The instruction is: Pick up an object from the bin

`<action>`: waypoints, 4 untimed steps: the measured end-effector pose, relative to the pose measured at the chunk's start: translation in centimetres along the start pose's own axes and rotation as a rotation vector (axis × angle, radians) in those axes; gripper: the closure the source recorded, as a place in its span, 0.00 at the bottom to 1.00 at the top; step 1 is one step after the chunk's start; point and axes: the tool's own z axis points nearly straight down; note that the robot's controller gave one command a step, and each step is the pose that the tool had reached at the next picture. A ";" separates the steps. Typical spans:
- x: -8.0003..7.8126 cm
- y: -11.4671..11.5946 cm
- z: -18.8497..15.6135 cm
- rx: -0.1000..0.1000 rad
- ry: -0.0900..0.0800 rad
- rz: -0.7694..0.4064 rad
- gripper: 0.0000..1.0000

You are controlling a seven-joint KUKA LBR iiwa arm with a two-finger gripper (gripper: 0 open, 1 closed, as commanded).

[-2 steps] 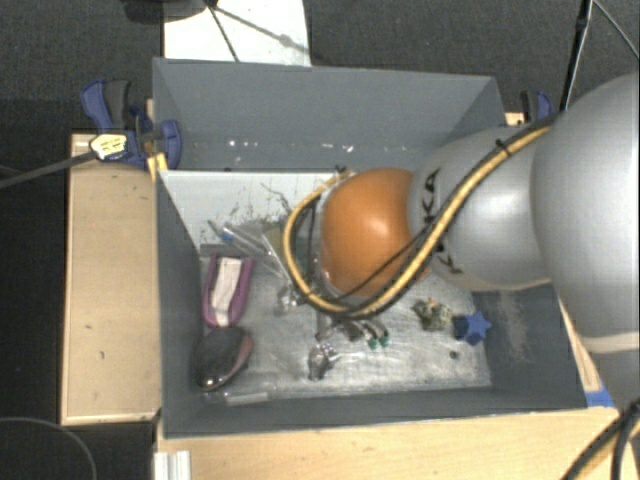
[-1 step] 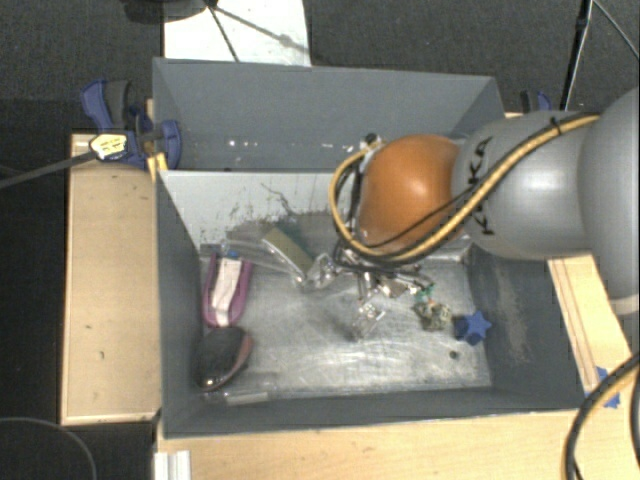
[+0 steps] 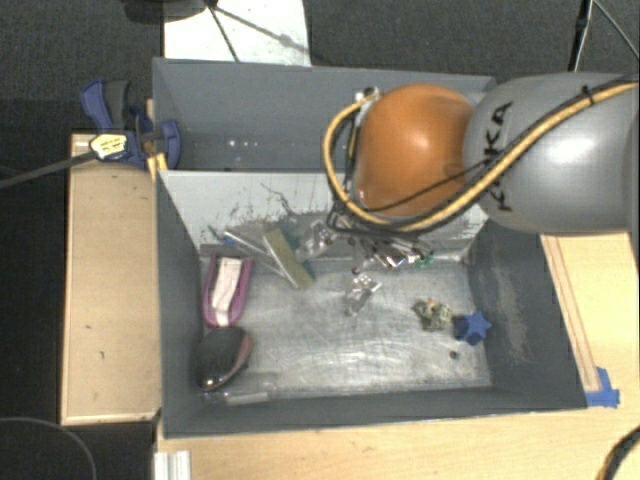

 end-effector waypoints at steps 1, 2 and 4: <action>0.2 -2.4 -3.3 0.000 0.004 0.044 0.00; 2.1 -5.4 -3.1 -0.003 0.012 0.126 0.00; 2.0 -4.4 1.7 0.002 0.004 0.097 0.00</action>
Offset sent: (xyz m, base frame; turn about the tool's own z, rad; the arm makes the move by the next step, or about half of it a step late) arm 0.0097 -0.0196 0.0296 0.0393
